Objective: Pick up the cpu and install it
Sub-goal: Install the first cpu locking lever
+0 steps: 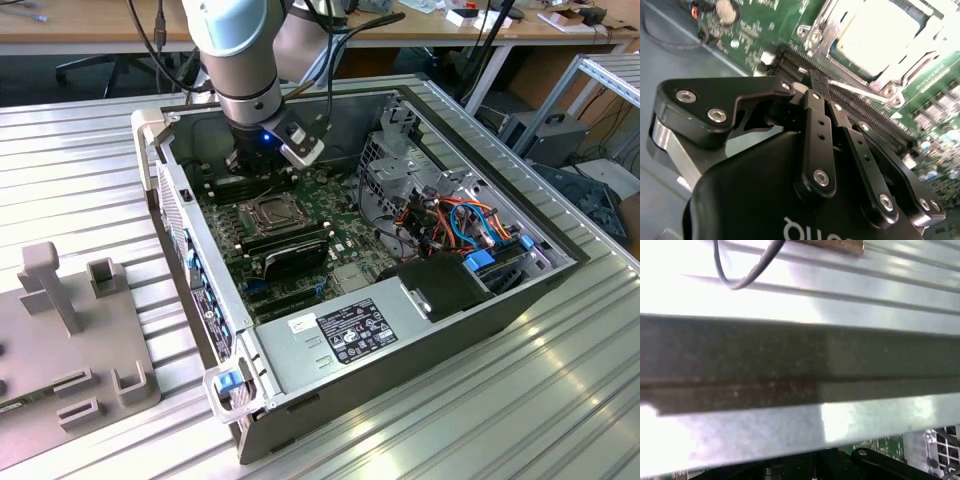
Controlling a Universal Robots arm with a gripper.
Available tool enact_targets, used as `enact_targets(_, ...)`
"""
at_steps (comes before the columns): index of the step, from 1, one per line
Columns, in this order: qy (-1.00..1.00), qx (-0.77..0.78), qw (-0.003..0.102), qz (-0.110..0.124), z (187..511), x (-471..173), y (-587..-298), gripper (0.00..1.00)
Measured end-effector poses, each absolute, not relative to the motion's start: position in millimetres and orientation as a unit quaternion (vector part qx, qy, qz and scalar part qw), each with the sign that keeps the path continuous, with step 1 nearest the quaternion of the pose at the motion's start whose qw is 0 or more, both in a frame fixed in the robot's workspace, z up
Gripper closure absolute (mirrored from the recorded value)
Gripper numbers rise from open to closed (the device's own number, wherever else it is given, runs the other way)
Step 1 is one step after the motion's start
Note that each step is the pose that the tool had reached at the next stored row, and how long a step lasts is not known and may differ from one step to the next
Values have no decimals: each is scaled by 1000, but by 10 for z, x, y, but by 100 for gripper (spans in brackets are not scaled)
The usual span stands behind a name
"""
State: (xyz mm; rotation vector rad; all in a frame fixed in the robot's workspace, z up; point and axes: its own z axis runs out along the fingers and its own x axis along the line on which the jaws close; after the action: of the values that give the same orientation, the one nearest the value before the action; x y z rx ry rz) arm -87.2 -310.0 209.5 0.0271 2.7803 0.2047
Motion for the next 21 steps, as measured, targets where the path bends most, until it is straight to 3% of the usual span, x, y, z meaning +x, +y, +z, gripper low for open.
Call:
enact_targets(16,982,10,176,73,2095,-912,-3173,89)
enact_targets(21,980,12,176,88,2095,-914,-3204,89)
